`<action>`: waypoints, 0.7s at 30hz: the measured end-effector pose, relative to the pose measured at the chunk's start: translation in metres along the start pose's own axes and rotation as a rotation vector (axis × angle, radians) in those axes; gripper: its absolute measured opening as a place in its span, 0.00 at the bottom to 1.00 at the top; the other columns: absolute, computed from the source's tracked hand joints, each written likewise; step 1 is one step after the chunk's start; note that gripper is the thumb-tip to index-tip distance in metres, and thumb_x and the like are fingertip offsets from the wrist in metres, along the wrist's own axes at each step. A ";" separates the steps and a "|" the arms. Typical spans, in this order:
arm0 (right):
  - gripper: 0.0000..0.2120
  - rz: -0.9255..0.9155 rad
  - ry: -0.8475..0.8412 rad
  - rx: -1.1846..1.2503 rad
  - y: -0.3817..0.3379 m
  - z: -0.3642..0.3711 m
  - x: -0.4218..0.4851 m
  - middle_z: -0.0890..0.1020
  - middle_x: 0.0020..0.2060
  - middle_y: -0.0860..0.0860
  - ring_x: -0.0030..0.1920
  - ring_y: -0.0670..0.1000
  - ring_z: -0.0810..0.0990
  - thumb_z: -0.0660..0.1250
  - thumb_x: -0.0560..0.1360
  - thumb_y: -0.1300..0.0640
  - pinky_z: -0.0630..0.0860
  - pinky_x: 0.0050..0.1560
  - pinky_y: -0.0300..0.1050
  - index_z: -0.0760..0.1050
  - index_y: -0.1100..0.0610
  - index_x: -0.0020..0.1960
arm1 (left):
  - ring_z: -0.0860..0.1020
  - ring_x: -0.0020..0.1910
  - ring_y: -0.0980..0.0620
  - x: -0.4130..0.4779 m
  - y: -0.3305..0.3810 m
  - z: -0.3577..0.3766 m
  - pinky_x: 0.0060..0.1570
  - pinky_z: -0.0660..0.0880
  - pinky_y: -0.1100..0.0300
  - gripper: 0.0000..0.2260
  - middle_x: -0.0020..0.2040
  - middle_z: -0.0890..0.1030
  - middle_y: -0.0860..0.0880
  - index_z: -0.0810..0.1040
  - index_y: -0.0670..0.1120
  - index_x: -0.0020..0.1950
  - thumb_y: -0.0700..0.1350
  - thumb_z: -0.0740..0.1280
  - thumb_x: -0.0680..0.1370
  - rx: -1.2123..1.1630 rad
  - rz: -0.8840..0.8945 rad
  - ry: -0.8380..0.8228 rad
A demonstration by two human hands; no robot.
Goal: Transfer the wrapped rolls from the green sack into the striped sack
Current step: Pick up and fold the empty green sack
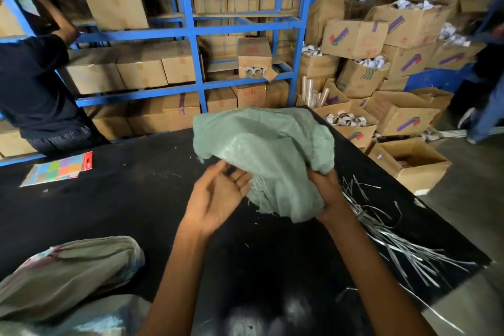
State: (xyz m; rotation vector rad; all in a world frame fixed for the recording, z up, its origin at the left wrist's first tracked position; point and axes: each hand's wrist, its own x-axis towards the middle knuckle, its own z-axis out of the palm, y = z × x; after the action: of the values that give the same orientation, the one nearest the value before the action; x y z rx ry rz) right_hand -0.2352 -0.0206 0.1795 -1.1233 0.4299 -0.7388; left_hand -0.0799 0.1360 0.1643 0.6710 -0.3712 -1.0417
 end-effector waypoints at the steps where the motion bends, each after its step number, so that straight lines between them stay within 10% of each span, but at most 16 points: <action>1: 0.19 -0.009 0.054 0.010 -0.010 -0.005 -0.007 0.86 0.45 0.45 0.43 0.42 0.86 0.81 0.62 0.56 0.82 0.40 0.39 0.81 0.46 0.51 | 0.82 0.58 0.44 -0.003 -0.006 -0.003 0.56 0.78 0.52 0.21 0.58 0.83 0.42 0.73 0.43 0.67 0.41 0.72 0.75 0.179 -0.025 0.107; 4: 0.14 -0.061 0.202 -0.164 -0.034 -0.020 -0.031 0.83 0.44 0.41 0.47 0.39 0.84 0.69 0.77 0.64 0.78 0.36 0.30 0.75 0.47 0.56 | 0.82 0.53 0.51 -0.023 -0.013 -0.003 0.53 0.77 0.54 0.13 0.50 0.82 0.48 0.75 0.44 0.61 0.35 0.67 0.78 0.771 0.187 0.686; 6: 0.13 -0.054 0.181 -0.201 -0.046 -0.028 -0.050 0.85 0.41 0.40 0.45 0.38 0.84 0.68 0.77 0.65 0.77 0.36 0.30 0.75 0.48 0.54 | 0.79 0.49 0.63 -0.036 -0.005 0.006 0.58 0.76 0.54 0.11 0.53 0.79 0.47 0.74 0.46 0.59 0.36 0.66 0.78 0.794 0.504 0.767; 9: 0.24 -0.070 0.090 -0.235 -0.060 -0.036 -0.093 0.87 0.50 0.42 0.52 0.43 0.85 0.79 0.64 0.57 0.81 0.48 0.37 0.77 0.45 0.57 | 0.70 0.67 0.59 -0.045 0.008 0.045 0.66 0.67 0.59 0.17 0.70 0.71 0.49 0.72 0.54 0.69 0.48 0.64 0.80 0.967 0.643 0.408; 13: 0.31 -0.121 0.186 -0.264 -0.062 -0.047 -0.154 0.85 0.57 0.51 0.59 0.51 0.83 0.77 0.64 0.61 0.80 0.54 0.45 0.75 0.54 0.65 | 0.76 0.65 0.59 -0.046 -0.021 0.092 0.65 0.72 0.54 0.22 0.63 0.80 0.60 0.74 0.57 0.67 0.64 0.62 0.76 1.012 0.253 -0.174; 17: 0.32 -0.237 0.458 -0.423 -0.053 -0.071 -0.221 0.84 0.59 0.52 0.60 0.51 0.83 0.77 0.68 0.69 0.80 0.55 0.44 0.72 0.59 0.68 | 0.83 0.50 0.58 -0.077 -0.099 0.112 0.49 0.78 0.62 0.34 0.50 0.85 0.55 0.74 0.44 0.64 0.66 0.73 0.69 0.540 -0.138 -0.342; 21: 0.30 -0.223 0.633 -0.536 -0.035 -0.127 -0.295 0.82 0.61 0.58 0.61 0.60 0.81 0.78 0.69 0.65 0.77 0.62 0.64 0.72 0.59 0.68 | 0.79 0.64 0.50 -0.118 -0.190 0.125 0.58 0.77 0.57 0.33 0.67 0.79 0.47 0.65 0.49 0.76 0.59 0.71 0.75 0.502 -0.328 -0.402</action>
State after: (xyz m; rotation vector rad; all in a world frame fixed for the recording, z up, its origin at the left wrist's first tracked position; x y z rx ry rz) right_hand -0.5323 0.1013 0.1475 -1.4377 1.0965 -1.2252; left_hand -0.3339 0.1358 0.1339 0.9925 -0.9143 -1.4178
